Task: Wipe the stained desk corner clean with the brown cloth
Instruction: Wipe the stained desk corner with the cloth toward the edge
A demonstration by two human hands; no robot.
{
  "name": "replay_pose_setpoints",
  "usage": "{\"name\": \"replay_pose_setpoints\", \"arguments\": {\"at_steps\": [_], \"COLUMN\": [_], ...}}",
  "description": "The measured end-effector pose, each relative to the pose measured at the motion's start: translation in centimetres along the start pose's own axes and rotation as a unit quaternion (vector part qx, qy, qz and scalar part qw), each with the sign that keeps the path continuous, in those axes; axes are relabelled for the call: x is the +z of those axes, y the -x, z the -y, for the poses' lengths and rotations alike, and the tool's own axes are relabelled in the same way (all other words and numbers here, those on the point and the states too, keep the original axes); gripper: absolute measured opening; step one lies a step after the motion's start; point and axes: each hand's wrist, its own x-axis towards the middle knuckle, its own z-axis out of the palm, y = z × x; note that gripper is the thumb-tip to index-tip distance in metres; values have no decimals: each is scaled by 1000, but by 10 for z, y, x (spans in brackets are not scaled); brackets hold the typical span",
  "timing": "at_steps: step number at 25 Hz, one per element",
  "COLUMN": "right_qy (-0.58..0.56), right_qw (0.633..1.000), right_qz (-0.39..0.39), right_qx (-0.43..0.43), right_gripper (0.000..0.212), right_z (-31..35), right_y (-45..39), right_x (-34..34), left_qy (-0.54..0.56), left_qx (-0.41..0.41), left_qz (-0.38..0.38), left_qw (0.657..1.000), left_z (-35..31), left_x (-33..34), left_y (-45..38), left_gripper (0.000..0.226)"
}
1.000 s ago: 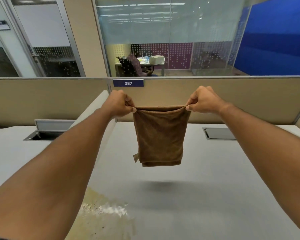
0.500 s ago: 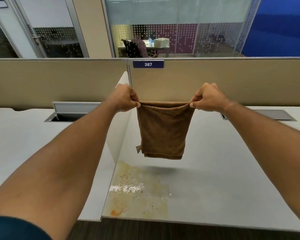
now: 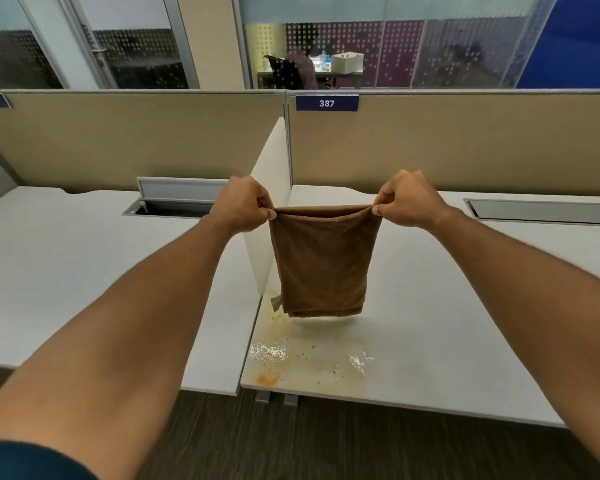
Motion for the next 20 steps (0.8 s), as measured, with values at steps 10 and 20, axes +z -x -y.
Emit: {"name": "replay_pose_setpoints", "arguments": {"at_steps": [10,20], "right_qy": [45,61], "right_qw": [989,945], "right_qz": [-111,253], "right_qx": [88,198], "right_gripper": [14,7], "right_z": [42,9], "right_y": [4,103], "right_x": [41,136], "left_qy": [58,26], "left_qx": [58,84], "left_qz": [-18,208], "left_qw": [996,974], "left_z": [52,102], "left_x": [20,114], "left_y": [-26,91], "left_gripper": [13,15]}}
